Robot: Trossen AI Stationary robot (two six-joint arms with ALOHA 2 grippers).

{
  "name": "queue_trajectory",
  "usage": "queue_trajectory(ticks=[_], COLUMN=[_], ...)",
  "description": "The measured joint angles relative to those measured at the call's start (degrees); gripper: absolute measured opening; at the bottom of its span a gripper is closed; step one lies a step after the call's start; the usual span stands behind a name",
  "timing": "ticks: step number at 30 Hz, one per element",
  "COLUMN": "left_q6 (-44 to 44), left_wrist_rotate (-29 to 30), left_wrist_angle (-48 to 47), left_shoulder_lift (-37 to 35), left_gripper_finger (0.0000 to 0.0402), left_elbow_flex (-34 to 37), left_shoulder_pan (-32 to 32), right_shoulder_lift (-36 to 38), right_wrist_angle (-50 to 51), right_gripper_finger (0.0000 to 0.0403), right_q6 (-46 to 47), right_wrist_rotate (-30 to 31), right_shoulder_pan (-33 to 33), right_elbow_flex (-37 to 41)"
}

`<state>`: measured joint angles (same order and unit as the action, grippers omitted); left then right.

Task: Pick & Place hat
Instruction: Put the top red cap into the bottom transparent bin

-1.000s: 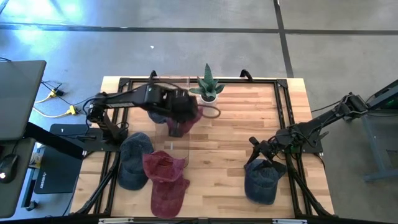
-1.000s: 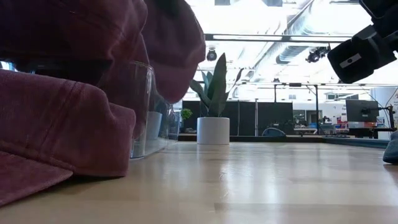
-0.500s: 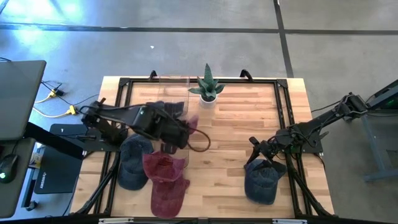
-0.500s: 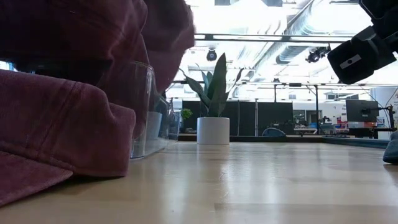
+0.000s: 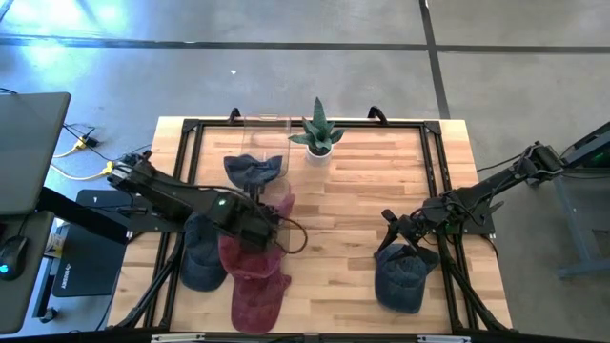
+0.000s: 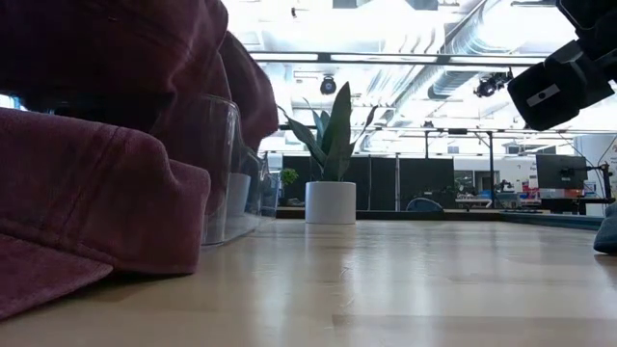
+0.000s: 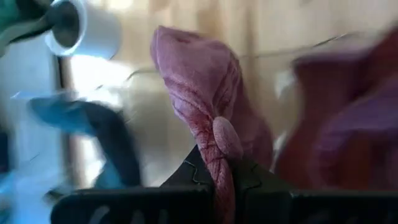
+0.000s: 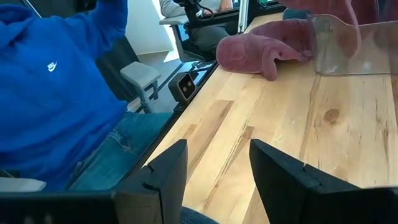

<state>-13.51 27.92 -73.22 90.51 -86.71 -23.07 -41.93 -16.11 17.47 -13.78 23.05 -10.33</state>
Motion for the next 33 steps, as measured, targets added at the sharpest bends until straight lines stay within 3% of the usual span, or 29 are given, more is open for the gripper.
queue_trajectory(ticks=[8, 14, 18, 26, 33], left_q6=[-9.2, -18.3, -22.2, -21.2, -23.3], left_wrist_rotate=[-8.0, -7.6, -8.6, -9.9, -8.0], left_wrist_angle=[2.8, 4.6, 8.6, 12.0, 13.0], left_shoulder_lift=[-3.5, -3.6, -3.6, -3.6, -5.6], left_gripper_finger=[0.0001, 0.0017, 0.0049, 0.0129, 0.014], left_elbow_flex=[5.4, 6.4, 9.0, 9.4, 9.5], left_shoulder_pan=[-7.3, -12.1, -12.7, -17.1, -20.6], right_shoulder_lift=[0.0, 0.0, 0.0, 0.0, 0.0], right_wrist_angle=[-0.2, -1.3, -1.3, -1.3, -1.3], right_gripper_finger=[0.0169, 0.0169, 0.0169, 0.0169, 0.0169], right_q6=[0.0, 0.0, 0.0, -1.0, -1.0], right_wrist_rotate=[2.0, 2.1, 2.1, 2.6, 3.2], right_shoulder_pan=[0.0, 0.0, 0.0, -0.2, -0.2], right_elbow_flex=[0.0, 0.0, 0.0, 0.0, 0.0])
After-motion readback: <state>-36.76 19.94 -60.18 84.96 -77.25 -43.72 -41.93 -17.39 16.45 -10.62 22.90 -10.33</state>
